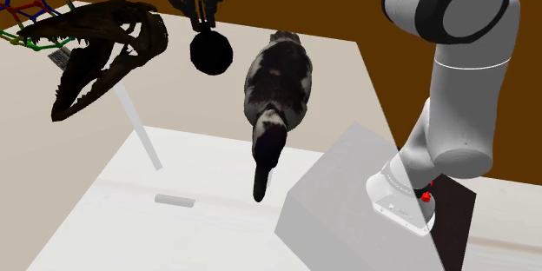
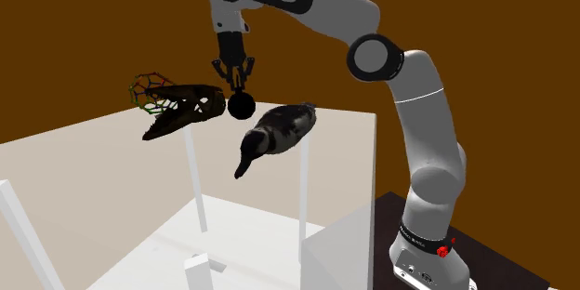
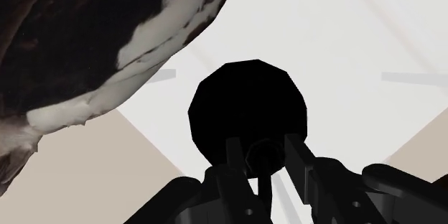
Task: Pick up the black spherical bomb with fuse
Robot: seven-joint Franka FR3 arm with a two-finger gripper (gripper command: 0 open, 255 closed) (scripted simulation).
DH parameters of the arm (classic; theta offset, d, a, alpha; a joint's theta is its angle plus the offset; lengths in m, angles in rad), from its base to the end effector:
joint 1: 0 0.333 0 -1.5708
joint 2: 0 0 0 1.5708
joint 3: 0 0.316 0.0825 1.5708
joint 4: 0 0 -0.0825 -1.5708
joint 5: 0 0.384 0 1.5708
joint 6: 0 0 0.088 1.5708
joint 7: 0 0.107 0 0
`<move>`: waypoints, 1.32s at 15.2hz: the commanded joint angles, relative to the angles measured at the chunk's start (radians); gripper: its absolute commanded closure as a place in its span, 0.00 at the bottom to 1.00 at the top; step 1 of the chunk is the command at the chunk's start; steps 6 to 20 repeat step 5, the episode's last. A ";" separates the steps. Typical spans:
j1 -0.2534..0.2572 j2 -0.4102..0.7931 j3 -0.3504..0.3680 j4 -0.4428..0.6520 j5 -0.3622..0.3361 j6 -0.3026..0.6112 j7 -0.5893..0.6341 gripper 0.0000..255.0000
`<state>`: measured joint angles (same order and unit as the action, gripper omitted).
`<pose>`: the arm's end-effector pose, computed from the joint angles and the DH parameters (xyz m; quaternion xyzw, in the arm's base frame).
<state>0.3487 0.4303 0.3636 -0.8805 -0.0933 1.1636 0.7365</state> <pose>0.5198 0.3432 0.6562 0.9969 -0.0386 -0.0668 0.0173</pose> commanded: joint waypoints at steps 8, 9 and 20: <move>0.074 0.143 -0.012 0.313 -0.049 -0.168 0.004 1.00; 0.074 0.143 -0.012 0.313 -0.049 -0.168 0.004 1.00; 0.074 0.143 -0.012 0.313 -0.049 -0.168 0.004 1.00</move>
